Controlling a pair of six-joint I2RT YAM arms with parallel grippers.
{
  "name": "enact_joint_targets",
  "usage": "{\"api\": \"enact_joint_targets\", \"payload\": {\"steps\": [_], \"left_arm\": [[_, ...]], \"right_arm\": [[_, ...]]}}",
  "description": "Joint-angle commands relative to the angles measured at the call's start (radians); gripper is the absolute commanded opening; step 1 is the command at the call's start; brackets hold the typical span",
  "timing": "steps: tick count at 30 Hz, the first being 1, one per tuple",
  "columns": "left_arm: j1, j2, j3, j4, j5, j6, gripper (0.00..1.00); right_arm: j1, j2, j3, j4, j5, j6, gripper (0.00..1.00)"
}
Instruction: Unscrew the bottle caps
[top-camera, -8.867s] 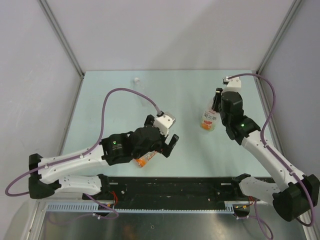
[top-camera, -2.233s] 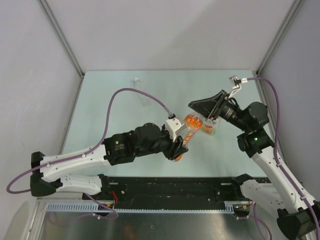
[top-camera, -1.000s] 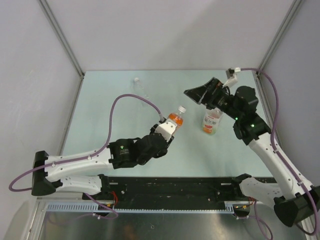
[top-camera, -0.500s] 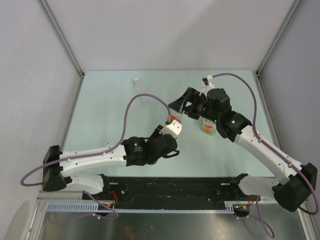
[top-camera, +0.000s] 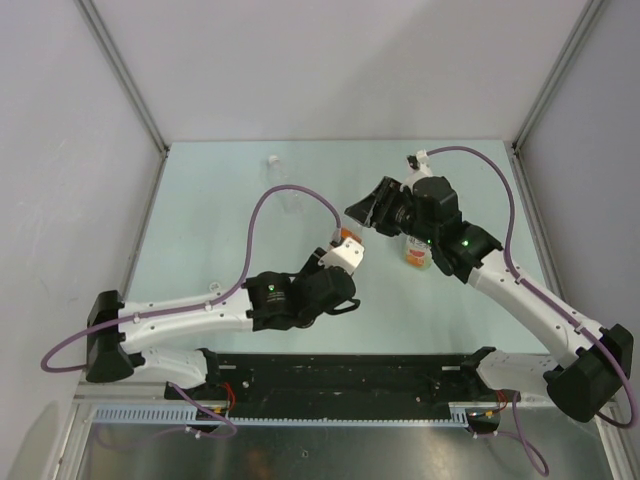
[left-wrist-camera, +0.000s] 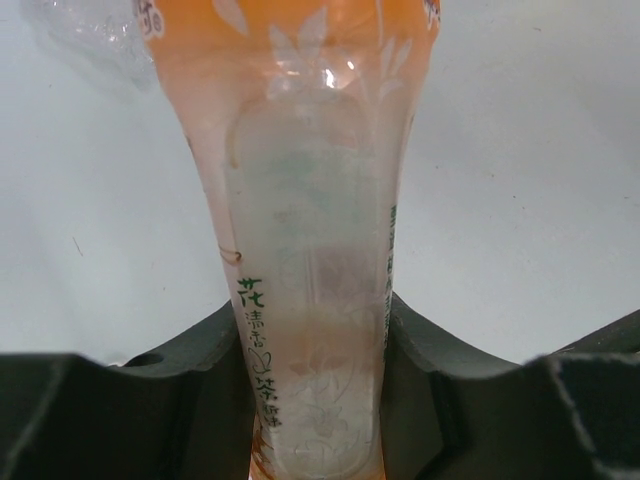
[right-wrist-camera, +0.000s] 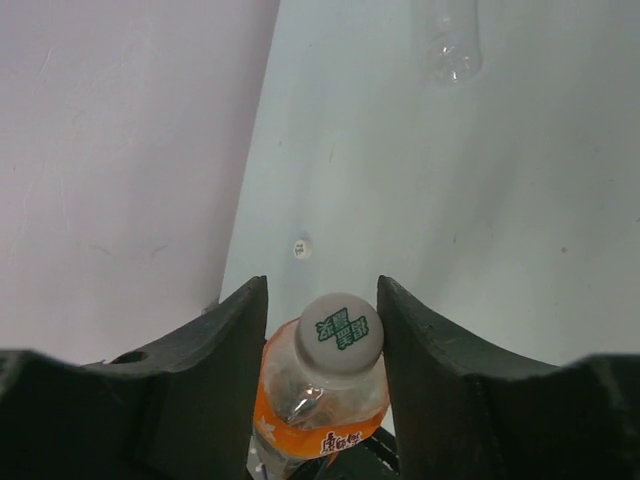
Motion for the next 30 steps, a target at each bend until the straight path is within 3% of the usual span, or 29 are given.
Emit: {"api": "enact_joint_targets", "payload": {"steps": [1,3,7,8,10,12,23,30], "left_arm": [[-0.001,0.003,0.048,-0.005,-0.03,-0.027,0.0],[-0.001,0.003,0.05,-0.007,-0.03,-0.027,0.0],[-0.002,0.004,0.057,-0.014,-0.029,-0.031,0.0],[-0.002,0.003,0.061,-0.017,-0.028,-0.032,0.0],[-0.002,0.003,0.069,-0.022,-0.027,-0.033,0.0],[-0.002,0.001,0.077,-0.027,-0.027,-0.035,0.0],[0.0,-0.038,0.091,-0.026,0.059,-0.06,0.0],[0.009,-0.082,0.125,-0.009,0.201,-0.058,0.0]], "right_arm": [[0.006,-0.013,0.047,0.003,0.011,0.001,0.46],[0.006,-0.013,0.048,-0.001,0.013,0.004,0.38],[0.007,-0.017,0.046,-0.005,0.027,0.007,0.34],[0.007,-0.019,0.046,-0.004,0.029,0.007,0.29],[0.006,-0.02,0.047,0.0,0.032,0.004,0.1],[0.006,-0.018,0.047,0.003,0.029,0.0,0.02],[-0.003,-0.058,0.025,0.088,-0.05,-0.081,0.0],[-0.099,-0.102,-0.088,0.302,-0.266,-0.019,0.0]]}}
